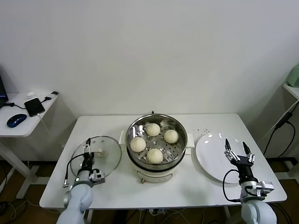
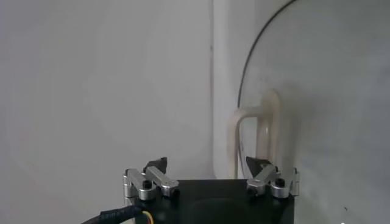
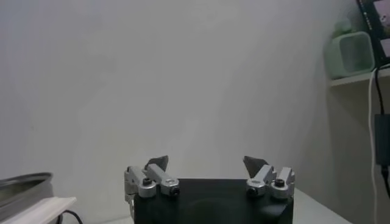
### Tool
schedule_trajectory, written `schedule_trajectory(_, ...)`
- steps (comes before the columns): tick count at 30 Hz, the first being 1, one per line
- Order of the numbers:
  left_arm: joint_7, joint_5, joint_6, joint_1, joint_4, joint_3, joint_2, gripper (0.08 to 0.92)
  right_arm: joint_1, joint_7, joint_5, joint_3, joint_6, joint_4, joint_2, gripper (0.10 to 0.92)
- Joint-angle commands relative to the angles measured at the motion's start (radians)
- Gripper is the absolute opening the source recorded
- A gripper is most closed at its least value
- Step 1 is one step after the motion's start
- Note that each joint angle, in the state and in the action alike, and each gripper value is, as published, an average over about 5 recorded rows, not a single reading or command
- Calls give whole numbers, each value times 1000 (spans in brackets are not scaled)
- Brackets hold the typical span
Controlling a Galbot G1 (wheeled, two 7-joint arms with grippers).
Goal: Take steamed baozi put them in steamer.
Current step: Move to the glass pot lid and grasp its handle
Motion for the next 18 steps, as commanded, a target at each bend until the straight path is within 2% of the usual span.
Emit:
schedule_trajectory(1,-10,-8,14,-46,45,4,-1,823,2,0,0,-2,1,-11,2,823)
schedule_trajectory(14,-18,-39,1,-88,94,12,-4,814,6,1,-3,-3,0,-22,3,823)
schedule_trajectory(18,-21,-47,-8,-92,117,10,-3,732,5,1,-5,-3,-1,-22,5,823)
